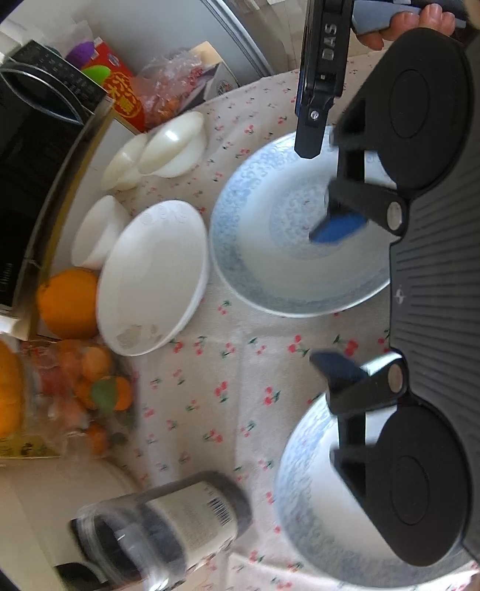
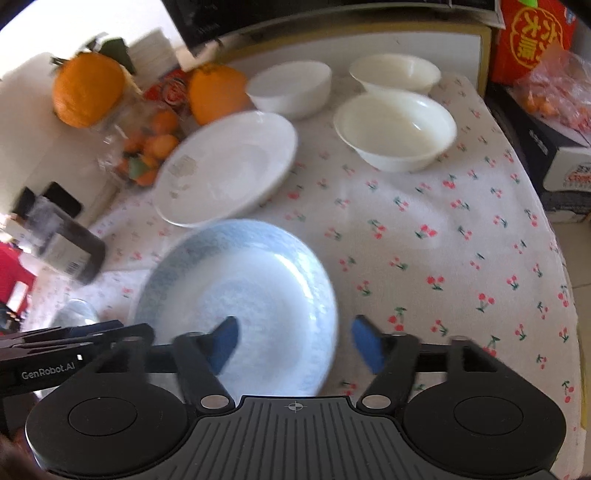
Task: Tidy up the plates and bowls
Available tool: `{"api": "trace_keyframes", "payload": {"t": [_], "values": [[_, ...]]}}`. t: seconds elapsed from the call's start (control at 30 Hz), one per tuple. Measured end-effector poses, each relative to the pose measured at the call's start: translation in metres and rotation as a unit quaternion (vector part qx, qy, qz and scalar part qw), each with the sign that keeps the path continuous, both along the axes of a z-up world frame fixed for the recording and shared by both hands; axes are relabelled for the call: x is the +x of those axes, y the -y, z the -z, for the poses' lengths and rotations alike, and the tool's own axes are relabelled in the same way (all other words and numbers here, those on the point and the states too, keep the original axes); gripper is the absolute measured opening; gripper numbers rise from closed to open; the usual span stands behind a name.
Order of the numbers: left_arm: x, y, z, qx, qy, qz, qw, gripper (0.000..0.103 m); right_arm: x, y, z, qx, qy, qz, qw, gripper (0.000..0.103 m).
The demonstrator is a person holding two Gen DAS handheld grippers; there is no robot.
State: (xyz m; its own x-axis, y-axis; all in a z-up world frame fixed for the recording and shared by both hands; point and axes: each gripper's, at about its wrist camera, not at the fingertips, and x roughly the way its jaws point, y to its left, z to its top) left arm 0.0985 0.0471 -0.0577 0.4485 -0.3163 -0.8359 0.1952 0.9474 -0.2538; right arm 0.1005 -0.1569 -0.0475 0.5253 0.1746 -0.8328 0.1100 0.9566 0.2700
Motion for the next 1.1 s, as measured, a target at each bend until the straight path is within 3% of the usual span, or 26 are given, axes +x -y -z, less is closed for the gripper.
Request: {"api": "trace_keyframes", "payload": {"t": [0.07,0.37,0.57,0.97,1.1], "values": [[-0.002,-0.005,-0.004,0.011,0.015,0.001,0.9998,0.085,-0.005,-0.007,-0.006,0.004,0.014,-0.007,1.0,0.089],[-0.019,-0.034,-0.004,0.057,0.044,0.017,0.9972,0.102,-0.039,-0.056,-0.024,-0.002,0.08,-0.065,0.995,0.094],[-0.028,-0.057,-0.004,0.102,0.047,0.037,0.9929,0.102,-0.063,-0.094,-0.026,-0.023,0.12,-0.117,0.986,0.098],[-0.042,-0.097,-0.003,0.131,0.086,0.1,0.9826,0.102,-0.079,-0.143,-0.008,0.011,0.119,-0.183,0.976,0.098],[-0.044,-0.111,0.004,0.13,0.079,0.108,0.9825,0.101,-0.08,-0.156,-0.002,0.028,0.105,-0.194,0.975,0.098]]}}
